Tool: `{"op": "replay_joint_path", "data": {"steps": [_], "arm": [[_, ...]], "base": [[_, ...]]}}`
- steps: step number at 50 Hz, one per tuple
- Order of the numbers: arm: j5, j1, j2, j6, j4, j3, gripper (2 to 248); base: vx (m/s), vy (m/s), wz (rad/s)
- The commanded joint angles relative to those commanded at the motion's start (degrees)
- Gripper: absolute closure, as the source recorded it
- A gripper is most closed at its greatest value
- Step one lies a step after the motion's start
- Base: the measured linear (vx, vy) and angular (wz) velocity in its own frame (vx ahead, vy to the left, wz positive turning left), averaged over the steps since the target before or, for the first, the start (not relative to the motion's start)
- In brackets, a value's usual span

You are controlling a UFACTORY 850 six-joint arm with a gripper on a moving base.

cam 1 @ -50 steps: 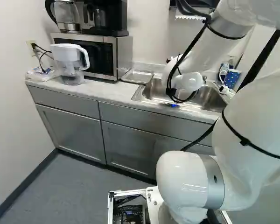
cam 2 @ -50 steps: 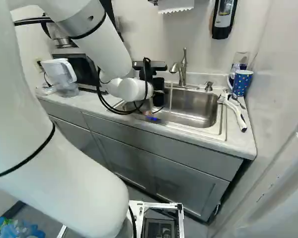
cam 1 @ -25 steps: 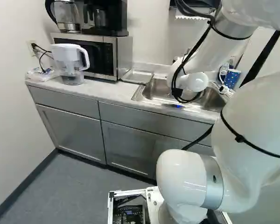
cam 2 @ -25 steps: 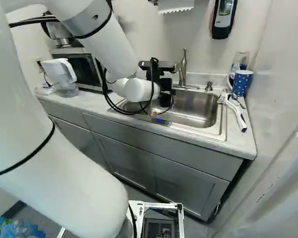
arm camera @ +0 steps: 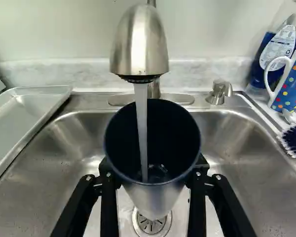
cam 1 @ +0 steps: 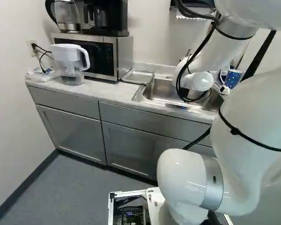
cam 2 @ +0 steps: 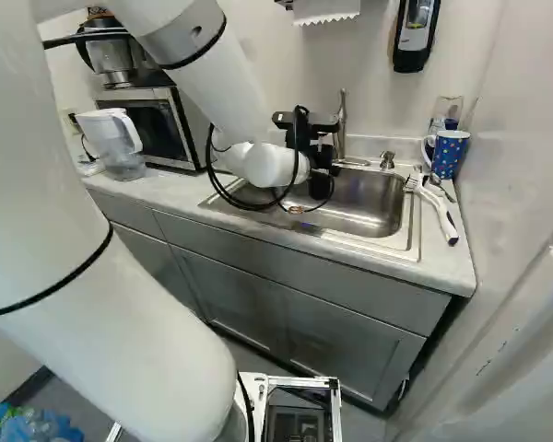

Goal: Rinse the cup and place it in the tray

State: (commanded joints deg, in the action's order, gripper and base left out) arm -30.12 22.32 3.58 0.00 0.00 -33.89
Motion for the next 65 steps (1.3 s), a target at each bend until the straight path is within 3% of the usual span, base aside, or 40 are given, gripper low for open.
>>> {"op": "replay_joint_path", "data": {"steps": [65], "arm": [[0.00,0.00,0.00,0.00,0.00,0.00,125]], "base": [[0.000,0.000,0.000]]}}
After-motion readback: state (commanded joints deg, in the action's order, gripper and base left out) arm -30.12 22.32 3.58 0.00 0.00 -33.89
